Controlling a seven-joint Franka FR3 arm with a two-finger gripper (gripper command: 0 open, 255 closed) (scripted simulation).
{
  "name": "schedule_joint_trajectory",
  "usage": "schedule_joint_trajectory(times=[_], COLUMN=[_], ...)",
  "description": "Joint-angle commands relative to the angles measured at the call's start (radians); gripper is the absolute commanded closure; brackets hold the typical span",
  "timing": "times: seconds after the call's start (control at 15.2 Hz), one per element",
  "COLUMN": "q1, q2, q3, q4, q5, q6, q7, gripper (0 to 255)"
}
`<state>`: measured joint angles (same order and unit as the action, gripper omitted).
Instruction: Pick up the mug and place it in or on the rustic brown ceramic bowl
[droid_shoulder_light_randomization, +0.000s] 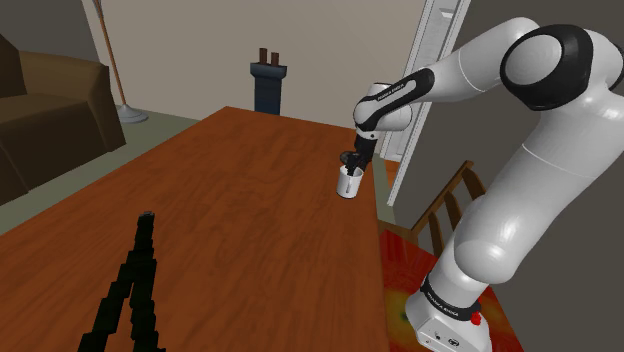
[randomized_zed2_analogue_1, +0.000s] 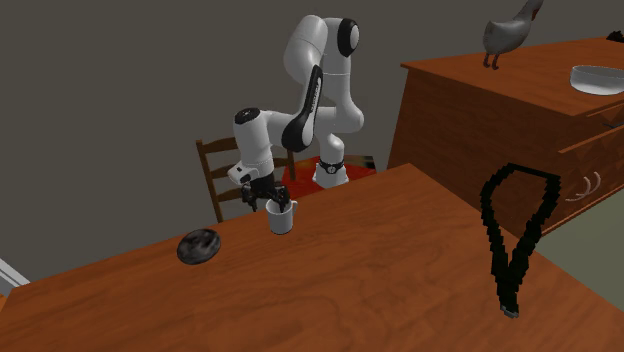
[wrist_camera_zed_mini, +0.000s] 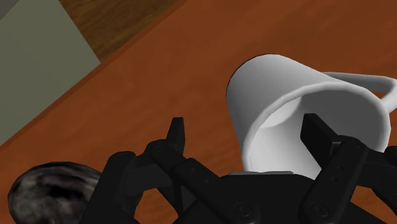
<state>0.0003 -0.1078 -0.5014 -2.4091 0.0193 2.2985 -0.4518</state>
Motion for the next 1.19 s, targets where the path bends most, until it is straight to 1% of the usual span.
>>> schedule_joint_trajectory(times=[0.0, 0.07, 0.66, 1.12], q1=[0.0, 0.0, 0.0, -0.005], q2=[0.0, 0.0, 0.0, -0.063], q3=[0.0, 0.0, 0.0, 0.011], q4=[0.0, 0.0, 0.0, 0.043], q5=[0.0, 0.0, 0.0, -0.036], q6=[0.0, 0.0, 0.0, -0.099], q7=[0.0, 0.0, 0.0, 0.033], gripper=[0, 255, 255, 255])
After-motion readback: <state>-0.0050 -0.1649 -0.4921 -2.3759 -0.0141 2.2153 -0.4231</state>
